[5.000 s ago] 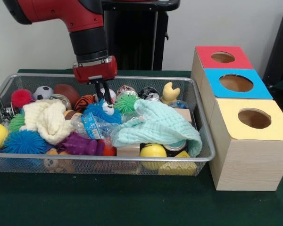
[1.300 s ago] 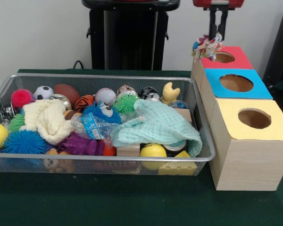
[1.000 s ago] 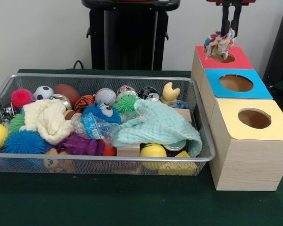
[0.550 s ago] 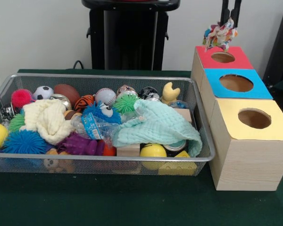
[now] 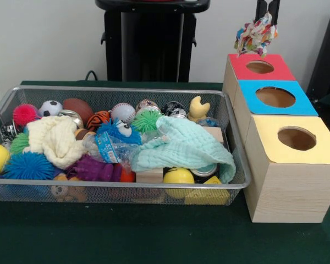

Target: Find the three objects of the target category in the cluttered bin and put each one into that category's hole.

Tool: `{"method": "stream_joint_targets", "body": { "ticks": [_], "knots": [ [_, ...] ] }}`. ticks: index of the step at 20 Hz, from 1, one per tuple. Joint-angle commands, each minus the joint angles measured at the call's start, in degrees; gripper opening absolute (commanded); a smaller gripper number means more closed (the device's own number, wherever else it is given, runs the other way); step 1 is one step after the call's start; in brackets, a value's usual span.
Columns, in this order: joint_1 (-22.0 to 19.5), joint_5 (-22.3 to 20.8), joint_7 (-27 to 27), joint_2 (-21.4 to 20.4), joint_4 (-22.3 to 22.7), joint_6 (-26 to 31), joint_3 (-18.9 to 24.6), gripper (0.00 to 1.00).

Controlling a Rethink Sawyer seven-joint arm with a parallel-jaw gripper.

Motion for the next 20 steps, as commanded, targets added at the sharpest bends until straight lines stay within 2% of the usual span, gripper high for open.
{"method": "stream_joint_targets", "body": {
  "ticks": [1,8,20],
  "knots": [
    [2.0,2.7,14.6,5.2,-3.1,2.4,-1.3,0.0],
    [4.1,5.8,15.6,8.9,-2.7,-3.9,-1.6,0.0],
    [6.6,10.1,15.1,12.0,-3.5,-7.7,-2.9,0.0]
  ]
}}
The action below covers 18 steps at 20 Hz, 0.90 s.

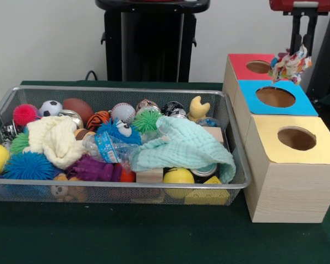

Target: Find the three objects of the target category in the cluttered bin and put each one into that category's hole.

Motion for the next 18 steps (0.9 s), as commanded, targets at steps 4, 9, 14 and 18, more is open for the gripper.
{"method": "stream_joint_targets", "body": {
  "ticks": [4,9,14,18],
  "knots": [
    [0.7,4.6,14.6,4.5,-1.2,-3.9,-1.1,0.0],
    [0.4,5.8,13.5,5.1,-1.0,-5.2,-0.8,0.0],
    [0.8,6.5,12.9,6.5,-1.8,-6.2,-1.0,0.0],
    [1.1,6.9,12.7,8.7,-2.7,-8.4,-1.0,0.0]
  ]
}}
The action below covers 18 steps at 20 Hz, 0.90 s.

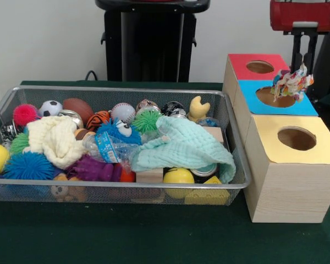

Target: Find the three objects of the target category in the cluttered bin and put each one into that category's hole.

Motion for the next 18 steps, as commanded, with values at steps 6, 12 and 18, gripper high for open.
{"method": "stream_joint_targets", "body": {
  "ticks": [6,12,18],
  "knots": [
    [1.6,3.5,13.8,7.2,-5.1,-4.7,-0.7,0.0],
    [3.0,5.4,13.9,10.2,-9.7,-1.9,-2.0,0.0],
    [4.5,6.8,14.2,11.5,-11.4,-1.4,-3.4,0.0]
  ]
}}
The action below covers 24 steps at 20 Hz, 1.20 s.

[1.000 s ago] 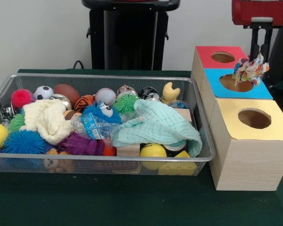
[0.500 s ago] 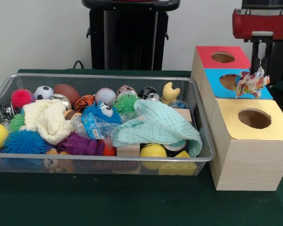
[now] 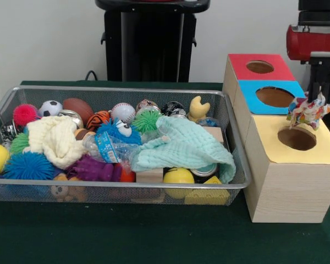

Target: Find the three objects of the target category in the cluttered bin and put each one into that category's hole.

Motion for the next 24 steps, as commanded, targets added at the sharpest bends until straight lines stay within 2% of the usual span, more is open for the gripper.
{"method": "stream_joint_targets", "body": {
  "ticks": [1,7,19,24],
  "knots": [
    [1.0,3.6,14.3,4.2,-4.7,1.2,-1.2,0.0],
    [1.7,5.3,14.2,5.4,-5.8,0.8,-1.6,0.0],
    [0.5,4.8,11.8,8.4,-4.1,-6.5,0.0,0.0],
    [-2.5,2.7,9.2,8.5,-1.5,-11.0,2.8,0.0]
  ]
}}
